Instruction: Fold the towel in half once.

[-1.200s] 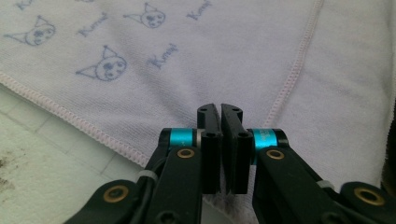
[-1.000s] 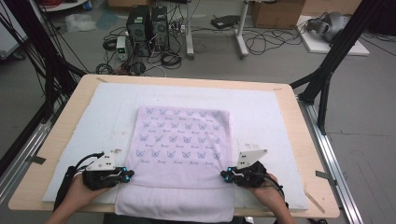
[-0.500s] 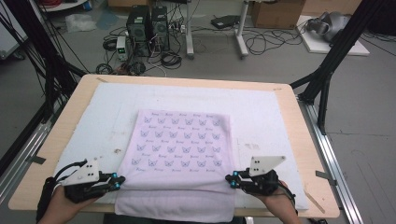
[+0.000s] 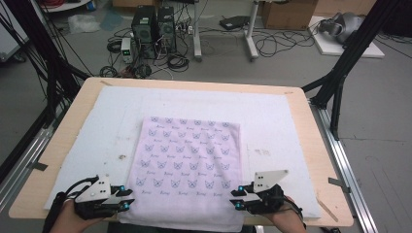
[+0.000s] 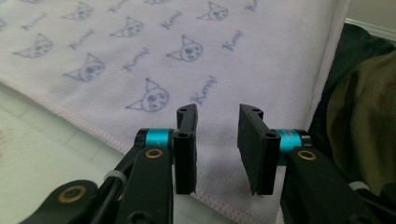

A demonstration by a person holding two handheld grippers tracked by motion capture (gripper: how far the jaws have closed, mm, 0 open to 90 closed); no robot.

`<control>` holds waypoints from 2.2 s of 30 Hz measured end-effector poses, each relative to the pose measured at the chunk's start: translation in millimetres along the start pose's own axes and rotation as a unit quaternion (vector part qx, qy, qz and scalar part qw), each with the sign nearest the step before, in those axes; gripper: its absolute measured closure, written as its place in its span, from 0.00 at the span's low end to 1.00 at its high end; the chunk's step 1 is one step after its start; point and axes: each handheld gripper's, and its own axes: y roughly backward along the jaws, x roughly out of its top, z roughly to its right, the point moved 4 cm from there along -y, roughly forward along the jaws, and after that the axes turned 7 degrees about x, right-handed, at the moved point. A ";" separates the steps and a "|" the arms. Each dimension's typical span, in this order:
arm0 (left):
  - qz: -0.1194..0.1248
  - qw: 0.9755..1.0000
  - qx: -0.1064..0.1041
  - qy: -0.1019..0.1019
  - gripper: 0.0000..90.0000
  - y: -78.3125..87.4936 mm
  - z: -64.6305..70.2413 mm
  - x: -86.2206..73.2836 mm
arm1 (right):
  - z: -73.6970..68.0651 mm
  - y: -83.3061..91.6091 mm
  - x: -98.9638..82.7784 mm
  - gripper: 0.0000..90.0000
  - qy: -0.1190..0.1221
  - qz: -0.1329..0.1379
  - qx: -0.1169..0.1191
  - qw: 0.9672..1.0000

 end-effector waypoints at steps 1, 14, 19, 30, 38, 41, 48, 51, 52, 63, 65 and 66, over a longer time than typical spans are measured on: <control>0.000 1.000 -0.008 -0.002 0.74 -3.5 1.5 -0.6 | 2.3 -1.3 0.2 0.76 0.003 -0.002 0.002 1.000; -0.010 1.000 -0.014 -0.012 0.97 -14.0 5.5 -2.2 | 5.6 -17.4 -11.6 0.98 0.011 -0.036 0.001 0.999; 0.009 1.000 -0.010 0.003 0.98 -3.6 4.7 2.1 | 1.4 -8.8 -4.9 0.99 0.020 -0.022 0.003 1.000; 0.017 1.000 -0.011 -0.004 0.92 14.9 16.2 4.6 | -19.6 11.9 -0.3 0.92 0.022 0.007 0.024 0.999; 0.010 1.000 -0.004 -0.001 0.75 -0.5 6.8 4.0 | -10.1 0.3 -4.5 0.80 0.011 -0.013 0.018 1.000; 0.016 1.000 0.001 0.002 0.72 -6.0 0.6 6.7 | -3.2 -1.6 -4.1 0.78 0.008 -0.010 0.011 1.000; 0.025 0.999 0.014 0.015 0.67 -15.5 -15.6 13.8 | 20.9 -1.1 3.3 0.69 -0.004 -0.001 -0.019 1.000; 0.027 0.999 0.021 0.021 0.65 -17.8 -23.9 15.8 | 31.0 -2.3 5.6 0.67 -0.010 -0.001 -0.028 1.000; 0.028 0.999 0.023 0.024 0.64 -18.6 -26.9 16.1 | 34.4 -2.7 6.0 0.66 -0.013 0.000 -0.032 0.999; 0.032 0.998 0.039 0.048 0.59 -29.7 -58.3 25.7 | 67.5 1.3 15.1 0.58 -0.033 0.003 -0.070 0.997; 0.032 0.998 0.038 0.049 0.59 -31.8 -62.6 27.7 | 73.5 1.3 17.3 0.57 -0.035 0.003 -0.075 0.997; 0.033 0.997 0.039 0.051 0.59 -32.7 -64.4 28.8 | 76.4 1.2 18.4 0.56 -0.037 0.004 -0.077 0.996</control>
